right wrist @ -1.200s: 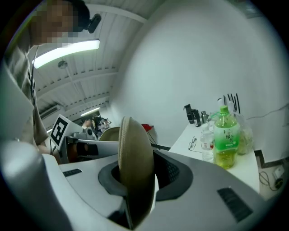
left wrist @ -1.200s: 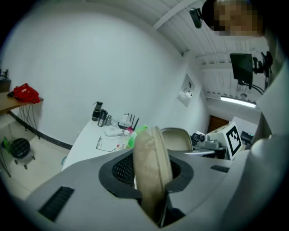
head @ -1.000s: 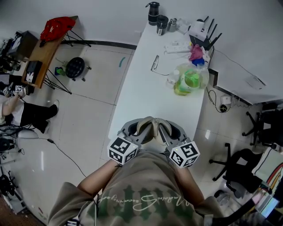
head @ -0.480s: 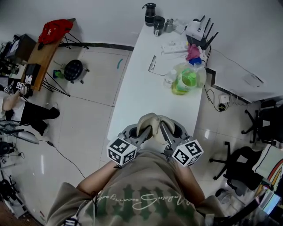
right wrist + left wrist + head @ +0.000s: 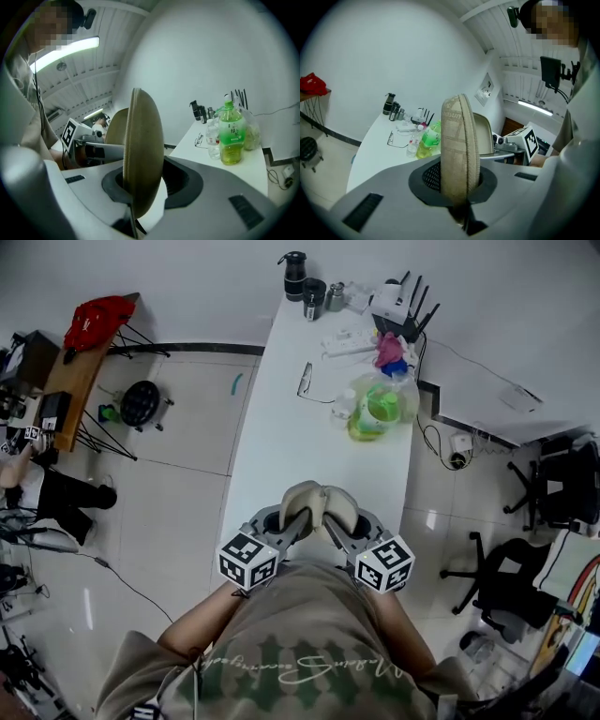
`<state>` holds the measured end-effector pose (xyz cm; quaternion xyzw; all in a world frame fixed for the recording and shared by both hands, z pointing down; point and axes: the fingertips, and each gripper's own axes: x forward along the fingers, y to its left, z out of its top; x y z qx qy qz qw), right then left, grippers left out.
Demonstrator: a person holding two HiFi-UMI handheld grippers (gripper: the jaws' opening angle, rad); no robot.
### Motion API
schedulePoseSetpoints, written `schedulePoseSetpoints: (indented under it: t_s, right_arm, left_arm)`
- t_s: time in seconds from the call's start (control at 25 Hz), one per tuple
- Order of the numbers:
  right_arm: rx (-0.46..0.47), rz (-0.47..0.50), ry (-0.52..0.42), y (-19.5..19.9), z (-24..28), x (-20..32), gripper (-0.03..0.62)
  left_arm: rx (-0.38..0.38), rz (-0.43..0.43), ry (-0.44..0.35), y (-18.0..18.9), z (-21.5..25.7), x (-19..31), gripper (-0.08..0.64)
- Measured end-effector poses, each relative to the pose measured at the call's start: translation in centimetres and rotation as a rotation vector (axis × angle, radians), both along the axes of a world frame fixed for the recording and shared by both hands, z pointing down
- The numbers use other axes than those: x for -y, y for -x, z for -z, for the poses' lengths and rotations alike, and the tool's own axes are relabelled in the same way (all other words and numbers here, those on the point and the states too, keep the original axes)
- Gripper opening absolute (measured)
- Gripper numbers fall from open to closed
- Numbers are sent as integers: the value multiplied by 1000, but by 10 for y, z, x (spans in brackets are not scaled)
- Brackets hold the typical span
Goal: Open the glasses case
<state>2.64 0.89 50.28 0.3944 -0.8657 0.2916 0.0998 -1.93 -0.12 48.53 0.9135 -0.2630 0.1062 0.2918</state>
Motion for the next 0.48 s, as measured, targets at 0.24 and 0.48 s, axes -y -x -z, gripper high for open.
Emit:
schedulePoseSetpoints:
  t_s: [0.24, 0.48]
  right_arm:
    - [133, -69, 18, -1, 7, 1, 97]
    - [254, -1, 9, 0, 21, -6, 88]
  left_arm:
    - [-18, -92, 4, 1, 7, 1, 26]
    - [-99, -205, -41, -2, 22, -7, 26]
